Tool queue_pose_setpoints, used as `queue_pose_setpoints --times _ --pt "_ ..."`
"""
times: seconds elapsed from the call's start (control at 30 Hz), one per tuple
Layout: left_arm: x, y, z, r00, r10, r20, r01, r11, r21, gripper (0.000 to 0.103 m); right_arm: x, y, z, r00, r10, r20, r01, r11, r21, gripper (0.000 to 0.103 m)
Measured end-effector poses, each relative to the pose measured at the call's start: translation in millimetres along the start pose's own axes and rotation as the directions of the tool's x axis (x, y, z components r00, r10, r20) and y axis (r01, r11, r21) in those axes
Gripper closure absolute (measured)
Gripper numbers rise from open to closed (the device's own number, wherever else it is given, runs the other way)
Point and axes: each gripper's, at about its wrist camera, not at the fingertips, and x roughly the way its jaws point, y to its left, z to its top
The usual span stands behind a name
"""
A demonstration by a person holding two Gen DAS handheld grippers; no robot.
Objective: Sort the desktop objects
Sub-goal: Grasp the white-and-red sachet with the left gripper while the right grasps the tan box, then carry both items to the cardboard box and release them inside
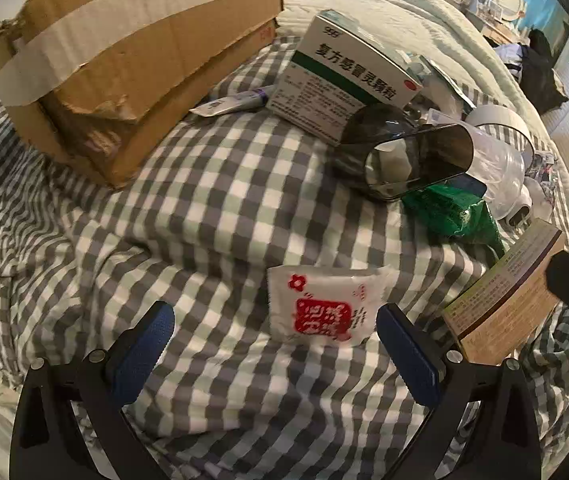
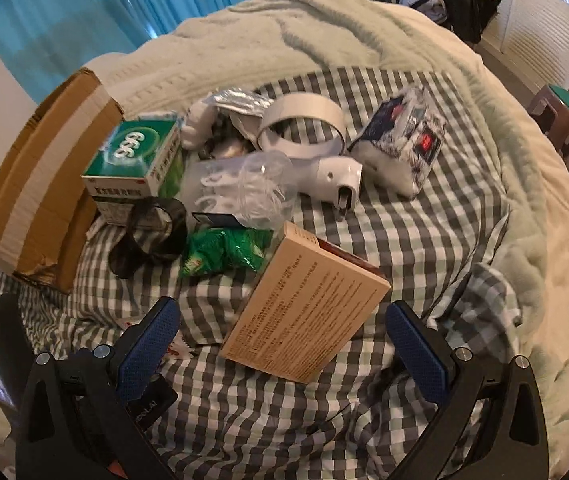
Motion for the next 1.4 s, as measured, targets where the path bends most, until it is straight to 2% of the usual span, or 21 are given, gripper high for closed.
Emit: queue_pose_setpoints --times 0.17,0.4,0.47,0.6,0.67,0.83,0.87,0.9,0.97,1.03,1.07,1.1,1.27,1.3,1.4 --pt "10.3 -4.3 -2.1 1.000 -0.030 0.001 0.030 1.000 0.007 0.000 20.1 -10.3 -2.0 0.999 0.021 -0.046 -0.018 0.997 0.071 0.001" --pt "23.0 4.9 -2.4 0.999 -0.042 -0.033 0.040 0.998 -0.038 0.000 42.1 -14.8 -6.7 0.995 0.015 -0.097 -0.005 0.995 0.100 0.000" --pt "25.3 7.8 -2.4 0.994 -0.094 -0.048 0.098 0.993 0.072 0.000 48.3 -17.0 -6.9 0.994 0.023 -0.107 -0.010 0.993 0.120 0.000" --pt "25.8 11.5 -5.2 0.994 -0.100 -0.041 0.103 0.992 0.072 0.001 60.7 -18.1 -8.0 0.991 0.042 -0.130 -0.022 0.989 0.149 0.000" --pt "24.2 13.8 -6.7 0.993 -0.115 -0.039 0.118 0.990 0.075 0.006 66.8 -16.3 -10.6 0.990 0.052 -0.131 -0.031 0.986 0.162 0.000" --pt "13.9 15.1 -11.2 0.990 -0.139 -0.031 0.142 0.983 0.113 0.028 76.3 -14.4 -8.8 0.985 0.100 -0.138 -0.072 0.978 0.198 0.001" --pt "11.6 16.5 -11.8 0.989 -0.143 -0.029 0.146 0.983 0.116 0.031 77.4 -12.4 -8.6 0.985 0.105 -0.138 -0.077 0.978 0.194 0.003" --pt "8.8 19.3 -12.6 0.987 -0.156 -0.028 0.159 0.981 0.114 0.038 78.7 -9.9 -8.2 0.984 0.105 -0.143 -0.077 0.979 0.188 0.005" --pt "4.8 23.5 -13.1 0.985 -0.170 -0.028 0.172 0.979 0.112 0.049 79.2 -5.0 -7.7 0.985 0.090 -0.150 -0.063 0.982 0.176 0.019" --pt "-0.9 28.8 -14.6 0.982 -0.186 -0.032 0.188 0.976 0.112 0.061 79.0 -2.7 -8.2 0.985 0.084 -0.150 -0.059 0.984 0.167 0.024" --pt "-3.8 32.2 -15.2 0.982 -0.187 -0.033 0.190 0.975 0.112 0.062 79.0 -2.1 -8.5 0.985 0.088 -0.151 -0.062 0.983 0.172 0.024" --pt "-4.5 41.2 -14.5 0.969 -0.240 -0.065 0.249 0.938 0.240 0.064 78.4 -1.6 -8.9 0.984 0.092 -0.152 -0.065 0.982 0.177 0.024" --pt "-32.8 71.4 -20.8 0.975 -0.223 -0.025 0.222 0.943 0.249 0.067 56.2 7.4 -1.6 0.988 0.065 -0.142 -0.040 0.984 0.173 0.025" --pt "-36.8 72.4 -23.7 0.953 -0.294 -0.067 0.294 0.857 0.422 0.067 51.8 9.5 0.1 0.989 0.066 -0.135 -0.042 0.984 0.175 0.025" --pt "-58.9 85.6 -22.3 0.952 -0.305 -0.025 0.288 0.865 0.412 0.067 39.6 1.0 -1.3 0.991 0.068 -0.116 -0.048 0.984 0.169 0.025"
